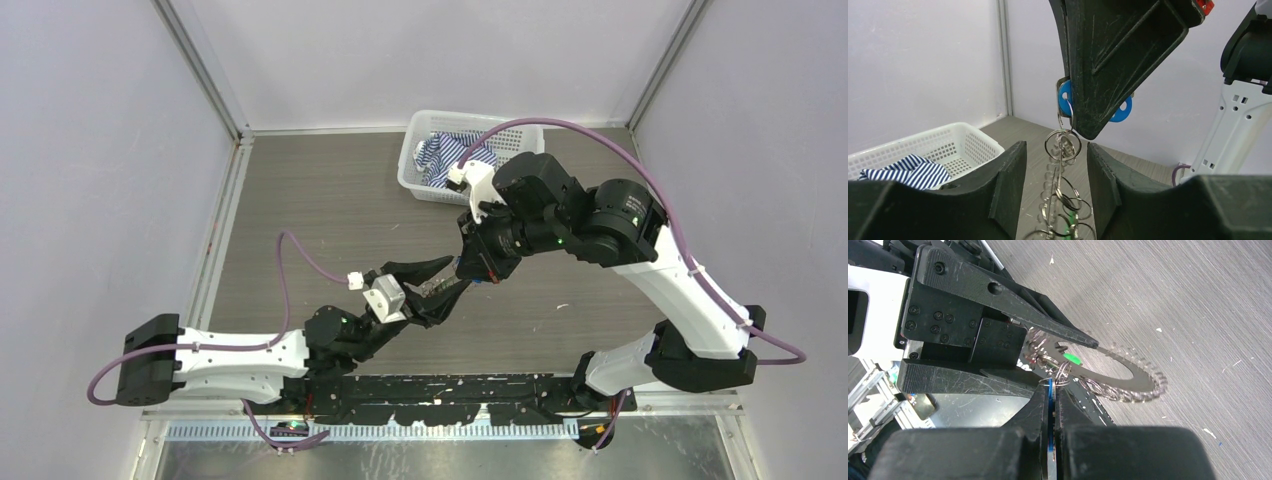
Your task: Remove the keys from the keyring
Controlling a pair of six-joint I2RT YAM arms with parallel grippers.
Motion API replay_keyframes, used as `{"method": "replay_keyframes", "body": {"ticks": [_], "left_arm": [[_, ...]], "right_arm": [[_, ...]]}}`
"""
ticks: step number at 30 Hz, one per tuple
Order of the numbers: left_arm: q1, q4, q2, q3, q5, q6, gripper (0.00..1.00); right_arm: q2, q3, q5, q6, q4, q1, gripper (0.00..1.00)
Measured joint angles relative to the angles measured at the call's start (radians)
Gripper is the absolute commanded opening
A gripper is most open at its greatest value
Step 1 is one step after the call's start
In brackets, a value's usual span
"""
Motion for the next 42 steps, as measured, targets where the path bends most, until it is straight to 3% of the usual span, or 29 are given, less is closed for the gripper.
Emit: {"method": "replay_keyframes", "body": {"ticks": [8, 16, 26, 42], "left_arm": [[0.0, 0.027, 0.021, 0.0, -0.003, -0.02, 0.44], [0.0, 0.043, 0.069, 0.0, -0.011, -0.02, 0.45], [0.0, 0.167, 0.111, -0.006, -0.036, -0.01, 0.42], [-0.014, 0.215, 0.161, -0.018, -0.035, 0.072, 0.38]], "right_arm": [[0.0, -0.001, 0.001, 0.0, 0.0, 0.0, 0.01], [0.011, 0.0, 0.013, 0.016, 0.0, 0.0, 0.01], [0.013, -0.001, 0.017, 0.023, 0.0, 0.0, 0.01], [0.022, 0.003, 0.024, 0.029, 0.0, 0.0, 0.01]]}}
